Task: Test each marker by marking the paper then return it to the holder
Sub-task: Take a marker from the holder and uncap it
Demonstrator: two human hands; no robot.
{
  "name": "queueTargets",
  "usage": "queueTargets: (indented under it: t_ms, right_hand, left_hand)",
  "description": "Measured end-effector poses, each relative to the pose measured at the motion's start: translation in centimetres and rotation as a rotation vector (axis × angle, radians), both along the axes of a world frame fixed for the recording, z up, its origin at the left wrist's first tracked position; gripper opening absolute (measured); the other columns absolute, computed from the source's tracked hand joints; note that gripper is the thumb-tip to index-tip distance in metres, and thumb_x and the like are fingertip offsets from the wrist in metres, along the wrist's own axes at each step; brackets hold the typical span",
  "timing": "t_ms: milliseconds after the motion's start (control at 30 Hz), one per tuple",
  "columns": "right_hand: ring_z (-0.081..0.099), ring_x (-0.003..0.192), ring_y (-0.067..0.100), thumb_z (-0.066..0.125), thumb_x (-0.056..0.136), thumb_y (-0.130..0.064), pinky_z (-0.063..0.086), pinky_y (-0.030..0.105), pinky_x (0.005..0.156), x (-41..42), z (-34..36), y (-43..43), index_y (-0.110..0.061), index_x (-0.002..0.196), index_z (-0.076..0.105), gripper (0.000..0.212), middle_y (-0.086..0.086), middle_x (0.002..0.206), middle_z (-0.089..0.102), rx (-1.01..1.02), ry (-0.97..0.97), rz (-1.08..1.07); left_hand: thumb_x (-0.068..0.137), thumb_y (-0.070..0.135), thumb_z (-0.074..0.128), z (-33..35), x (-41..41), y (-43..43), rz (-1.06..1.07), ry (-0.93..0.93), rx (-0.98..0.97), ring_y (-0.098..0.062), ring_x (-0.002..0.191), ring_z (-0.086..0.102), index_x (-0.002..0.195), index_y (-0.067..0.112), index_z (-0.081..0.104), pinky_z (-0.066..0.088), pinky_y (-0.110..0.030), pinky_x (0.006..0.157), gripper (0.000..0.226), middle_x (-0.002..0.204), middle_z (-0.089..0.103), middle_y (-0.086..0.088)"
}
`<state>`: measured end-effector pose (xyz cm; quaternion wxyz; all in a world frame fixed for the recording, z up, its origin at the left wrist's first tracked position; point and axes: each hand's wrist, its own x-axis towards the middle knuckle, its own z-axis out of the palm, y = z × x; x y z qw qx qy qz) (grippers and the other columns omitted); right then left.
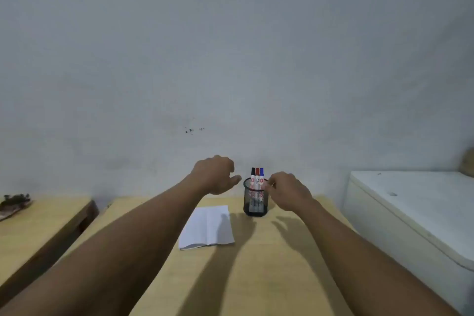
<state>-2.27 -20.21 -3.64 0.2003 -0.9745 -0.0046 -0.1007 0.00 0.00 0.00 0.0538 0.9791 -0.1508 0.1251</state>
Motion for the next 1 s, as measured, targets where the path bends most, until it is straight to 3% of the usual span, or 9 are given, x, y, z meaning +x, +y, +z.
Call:
queueTargets:
  t_ms: [100,333,500,633,700,767,867,1000]
  right_hand:
    - [0.067,0.089,0.025,0.059,0.096,-0.04,0.056,0.04,0.079,4.4,-1.5,-0.8,-0.016,0.099,0.071,0.027,0.004,0.102,0.073,0.107,-0.018,-0.042]
    - [0.067,0.103,0.024,0.067,0.092,-0.038,0.056,0.042,0.09,13.3,-4.6,-0.9,-0.013,0.125,0.066,0.041,0.006,0.119,0.07,0.28,0.027,-0.067]
    - [0.069,0.096,0.031,0.066,0.09,-0.021,0.059,0.049,0.083,15.4,-6.3,-0.3,-0.007,0.103,0.074,0.021,0.014,0.11,0.073,0.335,-0.003,-0.087]
    - [0.065,0.107,0.029,0.07,0.087,-0.026,0.056,0.051,0.088,15.7,-6.6,-0.5,-0.017,0.102,0.074,0.018,0.009,0.121,0.065,0.376,-0.021,-0.118]
    - [0.06,0.11,0.026,0.069,0.089,-0.032,0.047,0.045,0.092,15.0,-5.5,-0.5,-0.022,0.102,0.073,0.017,0.002,0.113,0.064,0.387,-0.033,-0.123]
    - [0.055,0.1,0.021,0.068,0.091,-0.034,0.039,0.042,0.091,14.2,-3.9,-0.5,-0.025,0.099,0.068,0.011,-0.007,0.098,0.06,0.385,-0.036,-0.116]
    - [0.06,0.08,0.018,0.068,0.091,-0.025,0.051,0.046,0.089,13.0,-1.0,0.1,-0.03,0.082,0.061,0.012,-0.013,0.075,0.062,0.449,-0.099,-0.041]
    - [0.057,0.06,0.008,0.063,0.094,-0.011,0.047,0.019,0.059,10.0,2.7,2.7,-0.012,0.088,0.072,0.011,0.001,0.073,0.07,0.505,-0.181,0.064]
  left_hand:
    - [0.095,0.052,0.05,-1.2,4.6,-1.7,-0.019,-0.021,-0.022,-0.023,0.114,0.061,0.132,0.024,0.056,0.05,-0.039,0.089,0.047,0.129,0.065,0.0]
    - [0.1,0.041,0.043,-4.3,13.8,-7.1,-0.078,0.012,-0.087,-0.028,0.126,0.053,0.141,0.026,0.049,0.043,-0.047,0.1,0.044,0.146,0.051,-0.005]
    - [0.098,0.041,0.047,-6.0,16.4,-9.0,-0.056,0.047,-0.056,-0.029,0.115,0.057,0.128,0.024,0.062,0.041,-0.046,0.095,0.038,0.133,0.054,-0.006]
    - [0.094,0.036,0.056,-6.0,16.8,-9.6,-0.04,0.022,-0.111,-0.027,0.114,0.051,0.112,0.023,0.071,0.036,-0.048,0.094,0.027,0.125,0.053,-0.005]
    - [0.093,0.037,0.058,-5.1,16.2,-9.5,-0.046,0.037,-0.165,-0.027,0.117,0.046,0.108,0.025,0.073,0.032,-0.049,0.094,0.024,0.126,0.052,-0.004]
    - [0.095,0.037,0.057,-3.5,15.5,-9.2,-0.055,0.025,-0.204,-0.026,0.119,0.044,0.106,0.027,0.073,0.03,-0.049,0.095,0.022,0.125,0.054,-0.002]
    - [0.098,0.034,0.051,-0.3,13.6,-7.9,-0.065,-0.021,-0.309,-0.023,0.117,0.048,0.102,0.03,0.07,0.028,-0.046,0.092,0.02,0.117,0.065,0.005]
    - [0.096,0.031,0.056,3.6,9.8,-5.3,-0.064,-0.085,-0.566,-0.015,0.102,0.062,0.091,0.03,0.071,0.028,-0.043,0.089,0.015,0.098,0.073,0.012]
